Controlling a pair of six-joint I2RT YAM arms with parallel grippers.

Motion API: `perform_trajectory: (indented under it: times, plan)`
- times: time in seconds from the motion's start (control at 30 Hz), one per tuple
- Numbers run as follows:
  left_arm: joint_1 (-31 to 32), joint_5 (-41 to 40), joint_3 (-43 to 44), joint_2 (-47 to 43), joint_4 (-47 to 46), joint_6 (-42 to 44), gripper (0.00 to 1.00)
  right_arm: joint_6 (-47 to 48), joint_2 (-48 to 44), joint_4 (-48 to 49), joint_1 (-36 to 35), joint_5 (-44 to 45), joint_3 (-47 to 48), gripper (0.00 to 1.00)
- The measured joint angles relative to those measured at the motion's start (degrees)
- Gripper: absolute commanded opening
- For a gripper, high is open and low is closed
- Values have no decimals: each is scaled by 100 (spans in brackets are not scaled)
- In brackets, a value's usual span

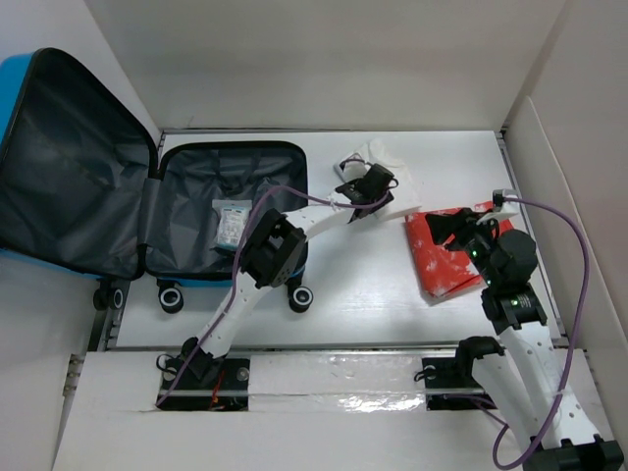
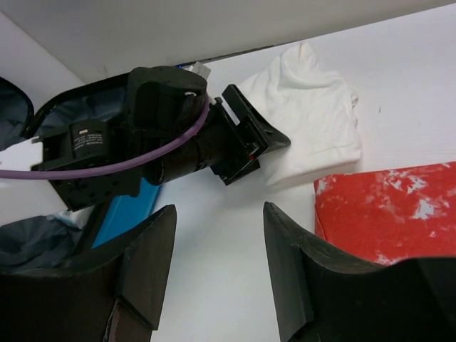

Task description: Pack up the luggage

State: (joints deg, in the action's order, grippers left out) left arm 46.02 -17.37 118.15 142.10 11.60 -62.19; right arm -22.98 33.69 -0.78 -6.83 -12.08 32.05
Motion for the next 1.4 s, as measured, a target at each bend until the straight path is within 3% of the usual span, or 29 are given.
perform_trajectory:
  times: [0.1,0.17,0.23,0.37,0.53,0.83,1.03,1.13,1.4]
  plan:
    - [-4,-22,50,57,13,17,30,-28,-2,9,0,-66,0,58]
    - [-48,28,-98,55,-201,55,7,-63,0,39,0,-151,0,58]
    - [-116,203,-380,28,-684,92,1,-85,-2,92,0,-229,0,58]
    - [-337,754,-688,-72,-1241,380,0,-103,-4,131,0,-310,0,58]
    - [-800,1346,-721,-267,-1126,1207,0,-105,24,144,0,-358,0,57]
    - [-1954,3132,1182,-439,457,2597,0,-105,66,170,0,-356,-2,57]
    - [-2896,4229,1305,-1309,1095,3246,0,-103,133,236,0,-358,-2,57]
    - [-3355,4693,704,-2028,1207,3574,0,-103,157,256,0,-365,-2,57]
    - [-4197,5228,-2500,-4153,1108,4312,0,-98,142,258,0,-393,-7,57]
